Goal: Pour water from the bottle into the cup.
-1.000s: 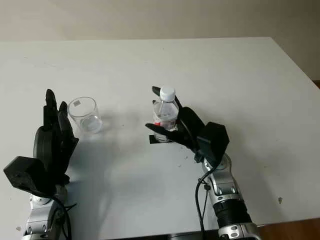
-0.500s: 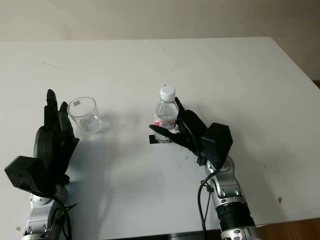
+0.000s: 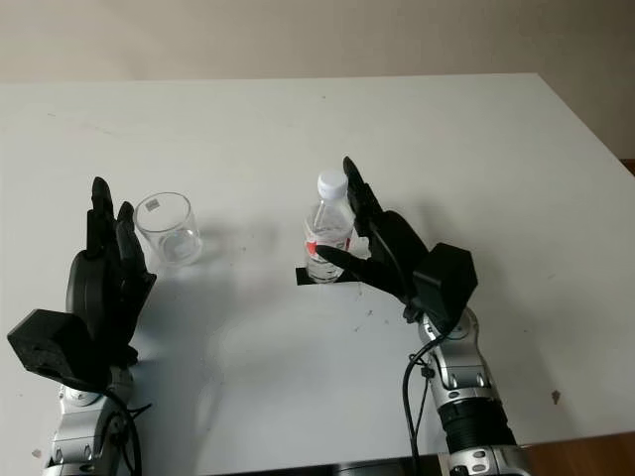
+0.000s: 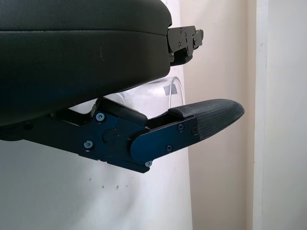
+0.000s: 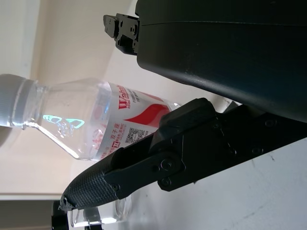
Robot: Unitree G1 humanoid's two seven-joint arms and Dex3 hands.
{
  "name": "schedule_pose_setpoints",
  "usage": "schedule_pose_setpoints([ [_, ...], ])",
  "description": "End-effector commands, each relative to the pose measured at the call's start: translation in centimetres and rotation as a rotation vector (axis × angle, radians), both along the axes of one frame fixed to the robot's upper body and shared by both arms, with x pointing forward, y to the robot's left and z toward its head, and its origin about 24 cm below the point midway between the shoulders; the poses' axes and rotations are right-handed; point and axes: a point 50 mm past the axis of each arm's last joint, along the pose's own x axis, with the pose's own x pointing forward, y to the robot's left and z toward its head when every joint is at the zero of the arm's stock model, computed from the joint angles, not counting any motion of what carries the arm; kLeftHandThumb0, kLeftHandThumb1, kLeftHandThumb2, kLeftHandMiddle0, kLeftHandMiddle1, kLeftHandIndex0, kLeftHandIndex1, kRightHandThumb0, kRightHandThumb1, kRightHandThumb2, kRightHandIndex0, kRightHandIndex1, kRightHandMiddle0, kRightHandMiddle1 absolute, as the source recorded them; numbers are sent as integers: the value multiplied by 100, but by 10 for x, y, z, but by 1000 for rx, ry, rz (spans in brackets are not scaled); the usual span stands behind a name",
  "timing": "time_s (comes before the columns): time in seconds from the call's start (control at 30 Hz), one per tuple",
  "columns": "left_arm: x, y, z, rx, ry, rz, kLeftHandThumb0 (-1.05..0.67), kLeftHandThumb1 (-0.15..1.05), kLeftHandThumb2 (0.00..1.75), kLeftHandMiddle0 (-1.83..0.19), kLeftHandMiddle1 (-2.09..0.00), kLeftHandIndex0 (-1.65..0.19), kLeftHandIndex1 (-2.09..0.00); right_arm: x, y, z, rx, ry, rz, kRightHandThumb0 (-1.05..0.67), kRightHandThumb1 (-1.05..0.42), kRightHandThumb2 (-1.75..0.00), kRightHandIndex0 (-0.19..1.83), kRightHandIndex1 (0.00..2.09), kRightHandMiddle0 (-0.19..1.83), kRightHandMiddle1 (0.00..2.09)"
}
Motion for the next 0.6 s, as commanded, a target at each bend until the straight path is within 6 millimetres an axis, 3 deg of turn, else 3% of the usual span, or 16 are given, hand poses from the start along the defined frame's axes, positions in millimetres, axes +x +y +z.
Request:
schedule_pose_setpoints([
  [0.0, 0, 1, 2, 4, -12, -3, -76, 105, 73, 19, -28, 12, 0, -4, 1, 0, 4, -24, -10, -103, -98, -6, -19, 0, -19, 0],
  [0.57, 2, 2, 3, 8, -11, 0, -77, 105, 71, 19, -27, 12, 0, -38, 1, -4, 41, -142, -3, -95, -99, -5, -19, 0, -19, 0],
])
